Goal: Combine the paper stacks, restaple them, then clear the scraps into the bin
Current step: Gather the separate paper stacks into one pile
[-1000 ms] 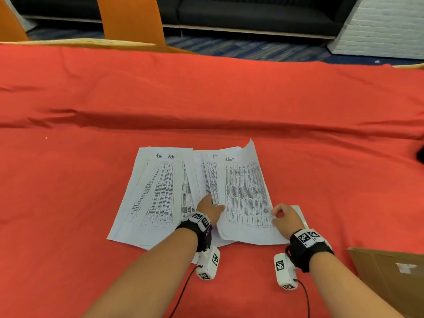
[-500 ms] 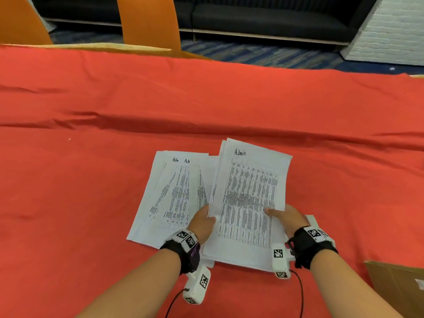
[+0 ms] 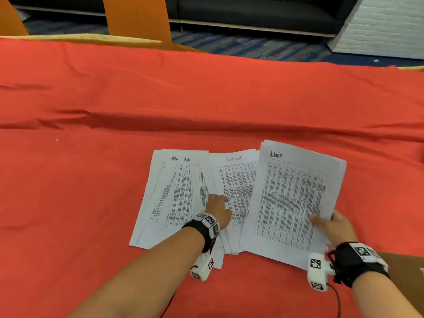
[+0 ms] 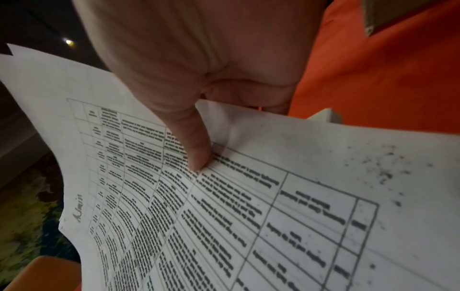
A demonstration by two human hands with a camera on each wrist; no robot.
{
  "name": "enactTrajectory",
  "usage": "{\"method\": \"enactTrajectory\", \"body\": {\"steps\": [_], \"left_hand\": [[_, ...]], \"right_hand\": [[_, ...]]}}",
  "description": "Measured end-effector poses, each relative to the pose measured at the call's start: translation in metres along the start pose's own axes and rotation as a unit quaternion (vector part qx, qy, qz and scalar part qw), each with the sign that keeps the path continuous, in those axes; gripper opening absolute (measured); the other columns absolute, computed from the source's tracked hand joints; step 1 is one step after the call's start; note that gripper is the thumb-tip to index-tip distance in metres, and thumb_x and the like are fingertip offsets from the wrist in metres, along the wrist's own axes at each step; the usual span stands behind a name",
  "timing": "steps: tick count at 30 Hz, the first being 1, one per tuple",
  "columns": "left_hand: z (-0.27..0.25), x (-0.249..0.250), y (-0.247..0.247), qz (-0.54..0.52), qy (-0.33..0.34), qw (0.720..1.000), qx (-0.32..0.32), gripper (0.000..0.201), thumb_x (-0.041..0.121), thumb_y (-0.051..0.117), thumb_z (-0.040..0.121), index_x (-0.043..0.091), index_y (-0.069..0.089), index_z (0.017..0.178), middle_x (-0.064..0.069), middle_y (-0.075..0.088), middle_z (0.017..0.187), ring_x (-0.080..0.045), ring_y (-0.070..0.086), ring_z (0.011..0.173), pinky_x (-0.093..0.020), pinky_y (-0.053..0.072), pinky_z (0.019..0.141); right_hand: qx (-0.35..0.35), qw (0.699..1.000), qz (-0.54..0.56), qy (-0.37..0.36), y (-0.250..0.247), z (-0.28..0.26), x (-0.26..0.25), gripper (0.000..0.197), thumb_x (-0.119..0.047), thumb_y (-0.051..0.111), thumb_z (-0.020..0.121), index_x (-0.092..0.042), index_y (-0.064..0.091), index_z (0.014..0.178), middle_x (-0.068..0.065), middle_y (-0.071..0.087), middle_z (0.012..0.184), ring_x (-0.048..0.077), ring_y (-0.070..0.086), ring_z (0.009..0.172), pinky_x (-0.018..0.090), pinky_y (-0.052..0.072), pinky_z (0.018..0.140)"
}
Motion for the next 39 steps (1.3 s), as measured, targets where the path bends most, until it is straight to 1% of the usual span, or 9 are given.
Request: {"method": "enactTrajectory", "body": {"steps": [4,8,13,18,21,25,30,34,39], "left_hand": [[0.014,0.000,-0.005,-0.084,-0.072,0.993,0.036,0.039,0.019,0.054,0.092,0.010,0.049,0.130,-0.013,0.028,0.140,-0.017,0.051,0.096,-0.018,0.041,0.087],[0.024,0.001,-0.002,-0.146,-0.093,0.984,0.035,0.044,0.016,0.057,0.089,0.012,0.050,0.132,-0.010,0.045,0.137,-0.024,0.053,0.117,-0.026,0.043,0.092],[0.023,0.005,-0.001,-0.198,-0.102,0.971,0.090,0.033,0.006,0.059,0.087,0.011,0.039,0.113,0.003,0.045,0.084,-0.021,0.051,0.090,-0.027,0.043,0.076],[0.016,0.005,0.004,-0.174,-0.105,0.978,0.047,0.025,0.002,0.044,0.091,0.006,0.048,0.115,0.002,0.048,0.092,-0.015,0.053,0.081,-0.022,0.045,0.071],[0.009,-0.009,0.001,-0.163,-0.091,0.981,0.051,0.045,0.006,0.035,0.094,0.009,0.044,0.138,-0.009,0.056,0.126,-0.026,0.057,0.110,-0.035,0.048,0.095],[-0.003,-0.019,-0.011,-0.207,-0.049,0.974,0.080,0.027,0.003,0.037,0.096,0.004,0.060,0.111,0.000,0.057,0.084,-0.011,0.051,0.071,-0.010,0.043,0.054],[-0.012,-0.009,0.001,-0.314,-0.049,0.948,0.026,0.022,0.013,0.052,0.088,0.017,0.069,0.101,-0.009,0.071,0.107,-0.030,0.067,0.099,-0.049,0.054,0.089],[-0.008,0.008,0.005,-0.330,-0.035,0.943,0.001,0.032,0.029,0.056,0.079,0.017,0.068,0.107,-0.006,0.072,0.107,-0.024,0.068,0.094,-0.042,0.056,0.087],[0.010,0.008,0.004,-0.178,-0.045,0.982,0.039,0.025,0.004,0.046,0.089,0.008,0.065,0.105,-0.005,0.063,0.104,-0.021,0.061,0.088,-0.030,0.053,0.078]], "right_hand": [[-0.005,1.000,0.011,0.016,-0.016,0.008,0.011,0.023,-0.003,0.072,0.079,-0.020,0.067,0.093,0.013,0.071,0.103,0.030,0.069,0.091,0.051,0.051,0.092],[-0.020,1.000,0.016,0.013,-0.018,0.010,0.006,0.026,0.000,0.071,0.079,-0.021,0.067,0.093,0.011,0.072,0.102,0.029,0.069,0.093,0.050,0.051,0.094],[-0.041,0.999,0.017,0.014,-0.013,0.012,0.001,0.028,0.002,0.070,0.081,-0.019,0.066,0.099,0.012,0.071,0.104,0.026,0.068,0.092,0.039,0.052,0.086],[-0.077,0.997,0.013,0.024,0.001,0.016,-0.006,0.039,-0.003,0.069,0.082,-0.014,0.062,0.119,0.007,0.070,0.112,0.026,0.068,0.098,0.042,0.051,0.092],[-0.099,0.993,0.039,0.047,0.016,0.024,-0.008,0.041,0.000,0.064,0.085,-0.010,0.060,0.124,0.011,0.068,0.119,0.030,0.065,0.107,0.051,0.045,0.103],[-0.129,0.988,0.059,0.068,0.051,0.024,-0.013,0.036,0.003,0.054,0.091,-0.003,0.055,0.127,0.017,0.064,0.120,0.035,0.062,0.110,0.052,0.044,0.101],[-0.145,0.989,0.005,0.022,0.081,0.024,-0.016,0.035,-0.009,0.058,0.092,-0.014,0.055,0.126,0.006,0.064,0.121,0.029,0.061,0.111,0.051,0.043,0.104],[-0.122,0.989,-0.075,-0.022,0.076,0.028,-0.020,0.042,-0.006,0.065,0.086,-0.021,0.043,0.119,0.004,0.063,0.113,0.028,0.061,0.106,0.051,0.047,0.099],[-0.049,0.995,-0.083,-0.021,0.042,0.029,-0.030,0.062,0.004,0.067,0.082,-0.019,0.035,0.130,0.004,0.062,0.099,0.026,0.061,0.094,0.043,0.048,0.091]]}}
Point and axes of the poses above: each hand's wrist, its own z-axis towards the middle knuckle, its own y-axis out of the palm, x = y × z, the point moved 8 cm from there along z, towards the middle knuckle
